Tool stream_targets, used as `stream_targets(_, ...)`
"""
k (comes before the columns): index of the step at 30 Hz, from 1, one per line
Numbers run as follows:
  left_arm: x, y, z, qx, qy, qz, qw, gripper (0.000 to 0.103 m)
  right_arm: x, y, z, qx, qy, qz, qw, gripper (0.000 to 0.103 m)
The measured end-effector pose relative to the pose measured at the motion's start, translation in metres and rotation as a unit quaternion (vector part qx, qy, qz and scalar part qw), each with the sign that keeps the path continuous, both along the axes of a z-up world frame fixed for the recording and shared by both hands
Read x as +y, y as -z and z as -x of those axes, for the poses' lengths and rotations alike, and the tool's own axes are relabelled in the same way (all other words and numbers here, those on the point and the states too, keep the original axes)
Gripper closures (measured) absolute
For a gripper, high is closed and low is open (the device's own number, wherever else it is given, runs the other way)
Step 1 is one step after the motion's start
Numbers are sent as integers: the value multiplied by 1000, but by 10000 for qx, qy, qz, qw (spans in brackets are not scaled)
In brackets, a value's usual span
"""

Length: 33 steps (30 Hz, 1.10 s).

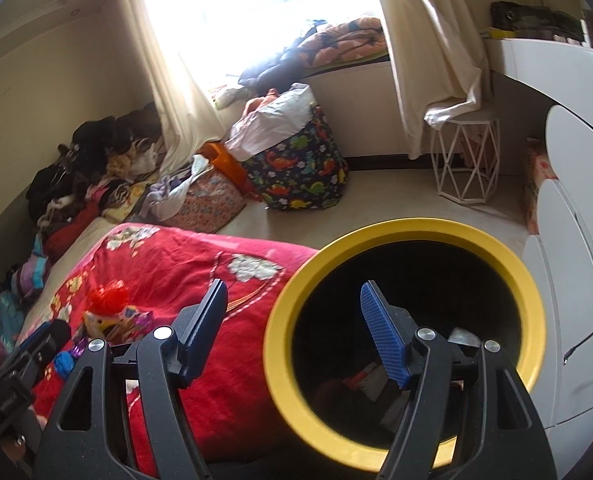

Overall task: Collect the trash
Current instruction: 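Move both tools back over the remaining trash on the bed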

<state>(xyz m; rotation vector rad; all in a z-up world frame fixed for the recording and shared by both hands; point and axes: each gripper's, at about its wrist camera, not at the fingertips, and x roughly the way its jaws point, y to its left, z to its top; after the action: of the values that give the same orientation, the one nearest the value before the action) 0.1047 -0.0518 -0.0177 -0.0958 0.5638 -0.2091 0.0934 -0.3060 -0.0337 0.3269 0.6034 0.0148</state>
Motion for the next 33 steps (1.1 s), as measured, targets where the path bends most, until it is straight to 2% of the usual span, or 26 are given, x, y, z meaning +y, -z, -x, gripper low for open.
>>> stream_targets(12,51,-3,0,-61,-484,131,9987,11,55,-4,-6,28,-711,129,9974,33)
stream_targets(21,101,7,-10,132,-956,229,9951,11,104,0,-28,207,-1249,62,9919,33)
stream_targets(26,124,17,-15,298,-1139,289,9926,17,127,9,-44,369,-1463,27,9885,33)
stream_targets(33,147,30,-23,552,-1293,419,9892,29,160,21,-69,548,-1745,132,9830,33)
